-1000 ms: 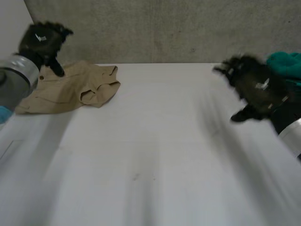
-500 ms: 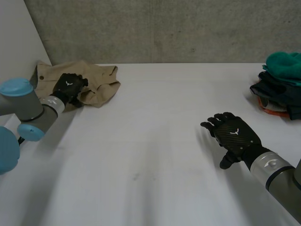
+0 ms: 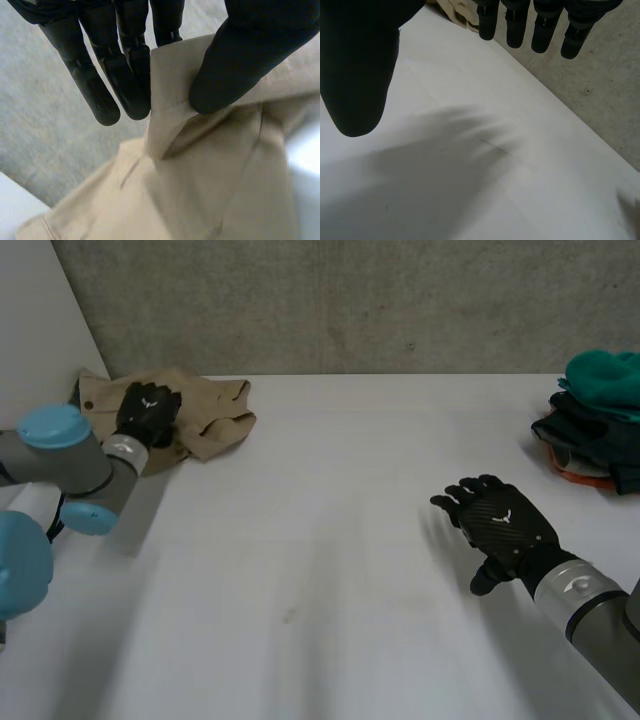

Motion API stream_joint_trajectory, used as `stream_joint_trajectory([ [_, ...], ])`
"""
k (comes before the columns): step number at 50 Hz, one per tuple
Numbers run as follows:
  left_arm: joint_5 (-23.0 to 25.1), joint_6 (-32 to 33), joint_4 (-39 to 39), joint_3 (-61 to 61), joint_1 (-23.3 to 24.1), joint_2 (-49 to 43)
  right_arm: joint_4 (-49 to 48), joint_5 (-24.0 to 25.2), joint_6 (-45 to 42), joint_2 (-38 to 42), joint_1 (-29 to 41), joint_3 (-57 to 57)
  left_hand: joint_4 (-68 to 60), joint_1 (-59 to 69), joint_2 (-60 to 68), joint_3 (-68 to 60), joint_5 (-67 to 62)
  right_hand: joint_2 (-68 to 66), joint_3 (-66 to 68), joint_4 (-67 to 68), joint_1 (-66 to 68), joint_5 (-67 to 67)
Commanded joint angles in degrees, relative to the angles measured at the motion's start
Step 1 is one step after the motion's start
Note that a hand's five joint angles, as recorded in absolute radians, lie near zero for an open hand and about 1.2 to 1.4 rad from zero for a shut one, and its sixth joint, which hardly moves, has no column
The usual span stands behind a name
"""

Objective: Fold the laundry.

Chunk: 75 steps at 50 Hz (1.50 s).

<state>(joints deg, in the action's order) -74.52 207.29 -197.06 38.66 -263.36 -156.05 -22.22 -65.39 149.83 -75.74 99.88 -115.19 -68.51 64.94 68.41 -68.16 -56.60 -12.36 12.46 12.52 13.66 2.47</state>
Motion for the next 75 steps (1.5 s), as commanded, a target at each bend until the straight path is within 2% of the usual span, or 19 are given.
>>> stream_joint_trajectory([
  [1, -2.12, -4.95, -2.63, 22.75, 10.83, 20.94, -0.9, -4.12, 0.02, -0.72, -0.74, 0.41, -11.49, 15.06, 11.59, -11.84, -13.4, 2.36, -2.46, -2.52, -3.66, -2.47],
  [8, -2.12, -17.85, -3.51, 35.15, 25.59, 35.1, -1.42, -9.13, 0.11, -2.3, -1.0, 0.58, -11.49, 15.06, 11.59, -11.84, -13.4, 2.36, -2.46, -2.52, -3.66, -2.47],
  [12, -2.3, -22.88, -3.51, 36.57, 32.79, 34.69, -1.86, -12.21, 0.28, -2.83, -1.0, 0.58, -11.49, 15.06, 11.59, -11.84, -13.4, 2.36, -2.46, -2.52, -3.66, -2.47],
  [15, -2.12, -23.51, -3.25, 35.87, 38.25, 30.74, -2.39, -14.06, 0.55, -3.01, -1.0, 0.58, -11.49, 15.06, 11.59, -11.84, -13.4, 2.36, -2.46, -2.52, -3.66, -2.47],
  [16, -2.12, -23.51, -3.07, 35.43, 39.49, 29.59, -2.48, -14.23, 0.55, -3.09, -1.0, 0.58, -3.86, 7.42, 3.95, -4.2, -5.76, 2.36, -2.46, -2.52, -3.66, -2.47],
  [17, -2.47, -23.33, -2.81, 35.17, 40.55, 28.19, -2.48, -14.24, 0.55, -3.27, -1.0, 0.58, 26.86, -23.3, -26.77, 26.51, 24.96, 2.36, -2.46, -2.52, -3.66, -2.47],
  [19, -3.08, -22.29, -2.19, 35.42, 40.99, 28.0, -2.48, -13.97, 0.64, -3.27, -1.0, 0.58, 58.51, -54.94, -58.41, 58.16, 56.6, 2.36, -2.46, -2.52, -3.66, -2.47],
  [24, -5.89, -19.21, 0.88, 37.79, 40.91, 31.07, -2.39, -13.71, 0.55, -3.27, -0.92, 0.41, 57.62, -54.06, -57.53, 57.27, 55.72, 2.36, -2.46, -2.52, -3.66, -2.47],
  [28, -10.55, -16.57, 4.57, 42.71, 38.28, 36.95, -2.39, -13.53, 0.64, -3.27, -0.92, 0.41, 56.61, -53.05, -56.52, 56.26, 54.71, 2.36, -2.46, -2.52, -3.66, -2.47],
  [33, -15.47, -14.2, 6.34, 53.5, 31.34, 47.74, -2.3, -13.44, 0.64, -3.27, -0.83, 0.32, 54.26, -50.7, -54.17, 53.91, 52.36, 2.36, -2.46, -2.52, -3.66, -2.47],
  [36, -15.74, -12.53, 5.9, 58.79, 29.4, 51.19, -2.3, -13.27, 0.64, -3.27, -0.92, 0.14, 53.41, -49.85, -53.32, 53.07, 51.51, 2.36, -2.46, -2.52, -3.66, -2.47],
  [41, -15.75, -5.08, 5.2, 67.92, 21.6, 53.57, -2.3, -13.44, 0.64, -3.18, -0.83, 0.06, 49.56, -46.0, -49.47, 49.22, 47.66, 2.36, -2.46, -2.52, -3.66, -2.47],
  [48, -14.96, 3.81, 0.11, 73.56, 10.79, 51.82, -2.39, -13.44, 0.64, -2.65, -0.04, -0.12, 44.67, -41.11, -44.58, 44.32, 42.77, 2.36, -2.46, -2.52, -3.66, -2.47],
  [52, -12.42, 5.14, -3.15, 74.1, 6.64, 48.4, -2.48, -13.53, 0.64, -2.39, 0.05, -0.21, 44.16, -40.6, -44.07, 43.81, 42.26, 2.36, -2.46, -2.52, -3.66, -2.47],
  [57, -8.89, 5.49, -4.65, 73.13, 4.7, 45.05, -2.48, -13.53, 0.64, -2.3, 0.23, -0.38, 42.82, -39.26, -42.73, 42.47, 40.92, 2.36, -2.46, -2.52, -3.66, -2.47],
  [66, -8.1, 5.58, -7.64, 70.32, 3.38, 40.66, -2.48, -13.53, 0.64, -2.3, 0.14, -0.47, 32.74, -29.17, -32.64, 32.39, 30.83, 2.36, -2.46, -2.52, -3.66, -2.47],
  [70, -8.36, 6.9, -7.9, 68.83, 3.2, 39.6, -2.48, -13.62, 0.64, -2.3, 0.14, -0.47, 10.91, -7.35, -10.82, 10.56, 9.01, 2.36, -2.46, -2.52, -3.66, -2.47],
  [72, -8.62, 7.87, -8.51, 67.86, 2.42, 39.69, -2.48, -13.62, 0.64, -2.3, 0.14, -0.47, -10.93, 14.49, 11.02, -11.28, -12.83, 2.36, -2.46, -2.52, -3.66, -2.47],
  [75, -9.5, 8.66, -11.14, 66.11, 0.92, 40.47, -2.48, -13.62, 0.64, -2.3, 0.14, -0.47, -11.49, 15.06, 11.59, -11.84, -13.4, 2.36, -2.46, -2.52, -3.66, -2.47],
])
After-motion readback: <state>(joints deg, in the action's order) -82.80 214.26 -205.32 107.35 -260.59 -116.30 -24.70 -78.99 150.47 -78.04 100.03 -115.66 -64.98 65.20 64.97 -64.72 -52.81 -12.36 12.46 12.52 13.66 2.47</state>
